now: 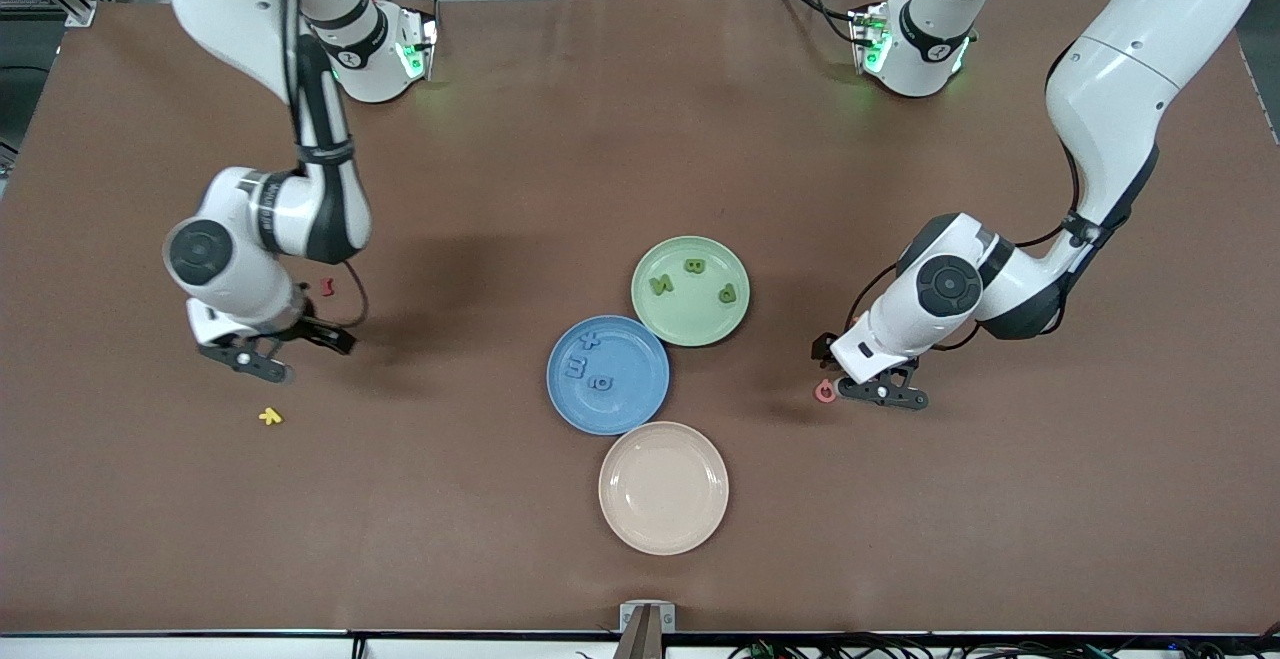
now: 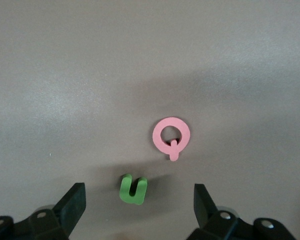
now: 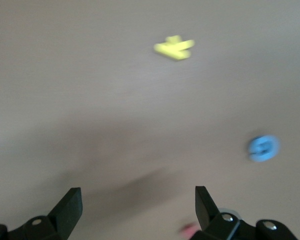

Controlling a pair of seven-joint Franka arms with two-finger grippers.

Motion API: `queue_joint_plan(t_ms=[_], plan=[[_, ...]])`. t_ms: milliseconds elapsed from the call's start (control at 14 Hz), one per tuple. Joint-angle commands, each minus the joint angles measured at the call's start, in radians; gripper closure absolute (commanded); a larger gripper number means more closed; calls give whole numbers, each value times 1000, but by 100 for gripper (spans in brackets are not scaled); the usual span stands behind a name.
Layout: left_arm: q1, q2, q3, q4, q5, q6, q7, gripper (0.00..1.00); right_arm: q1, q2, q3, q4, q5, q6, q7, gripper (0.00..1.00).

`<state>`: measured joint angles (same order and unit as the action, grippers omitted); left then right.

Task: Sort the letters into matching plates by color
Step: 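Grasp the blue G with the right gripper while the left gripper grasps green U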

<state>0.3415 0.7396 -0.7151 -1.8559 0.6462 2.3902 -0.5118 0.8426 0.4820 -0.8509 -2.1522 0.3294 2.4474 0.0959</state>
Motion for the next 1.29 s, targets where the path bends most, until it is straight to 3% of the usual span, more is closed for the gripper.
queue_joint_plan(t_ms=[0,215,501,644,787,1216], plan=[[10,-3,-4,-28,30,44,6,15,-61,-54,-11,-92,-12,79,-190,0],[25,-3,-4,-43,56,63,4,26,-164,-60,-5,-109,43,91,-400,0],[27,7,-3,-45,70,67,6,28,-266,-37,25,-107,291,90,-730,0],[27,14,6,-45,84,73,3,32,-290,-4,39,-101,359,91,-803,0],[27,18,10,-46,87,81,2,36,-327,15,76,-92,396,93,-831,0],[25,24,19,-46,87,81,-4,59,-454,99,182,-22,399,145,-857,0]])
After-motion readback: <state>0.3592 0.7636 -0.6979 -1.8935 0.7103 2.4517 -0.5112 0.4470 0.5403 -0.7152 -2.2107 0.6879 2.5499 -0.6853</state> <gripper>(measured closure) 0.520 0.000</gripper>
